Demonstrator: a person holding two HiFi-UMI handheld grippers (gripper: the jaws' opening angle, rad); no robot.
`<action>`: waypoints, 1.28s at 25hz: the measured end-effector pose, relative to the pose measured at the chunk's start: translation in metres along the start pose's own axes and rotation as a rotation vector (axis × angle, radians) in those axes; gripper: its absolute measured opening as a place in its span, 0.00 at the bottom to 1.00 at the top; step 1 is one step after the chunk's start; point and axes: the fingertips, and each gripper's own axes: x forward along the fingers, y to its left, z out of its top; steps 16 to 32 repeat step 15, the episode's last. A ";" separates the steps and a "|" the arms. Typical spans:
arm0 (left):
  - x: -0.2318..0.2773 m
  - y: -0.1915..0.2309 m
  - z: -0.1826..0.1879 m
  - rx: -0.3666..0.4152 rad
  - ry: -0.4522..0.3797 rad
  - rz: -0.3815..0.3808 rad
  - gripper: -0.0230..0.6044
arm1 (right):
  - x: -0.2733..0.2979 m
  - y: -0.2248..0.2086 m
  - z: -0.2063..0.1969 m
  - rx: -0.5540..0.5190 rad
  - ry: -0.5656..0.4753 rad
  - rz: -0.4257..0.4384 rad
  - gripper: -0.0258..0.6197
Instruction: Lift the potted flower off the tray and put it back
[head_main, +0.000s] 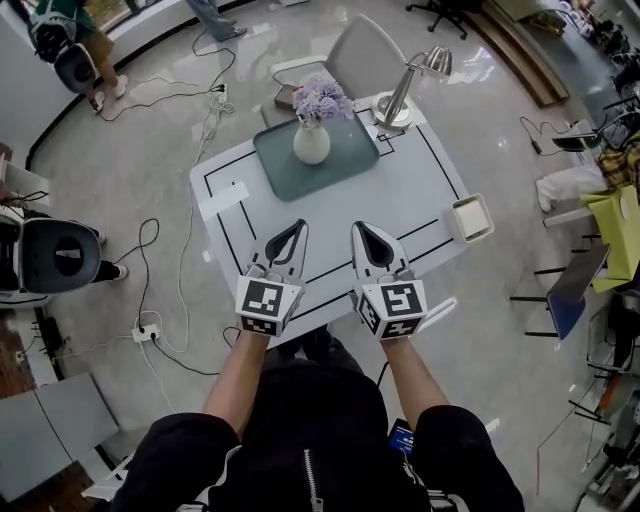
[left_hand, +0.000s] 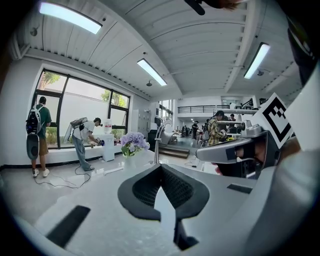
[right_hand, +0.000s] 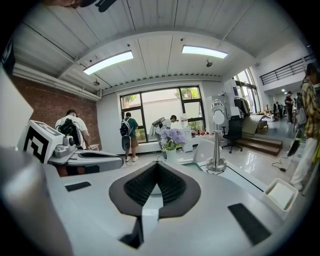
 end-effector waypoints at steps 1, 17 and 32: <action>-0.001 0.000 0.000 -0.001 -0.001 0.002 0.04 | 0.000 0.001 0.000 0.000 -0.002 0.001 0.05; -0.009 -0.001 0.021 -0.007 -0.033 0.017 0.04 | 0.001 0.012 0.026 -0.025 -0.040 0.019 0.05; -0.009 -0.001 0.021 -0.007 -0.033 0.017 0.04 | 0.001 0.012 0.026 -0.025 -0.040 0.019 0.05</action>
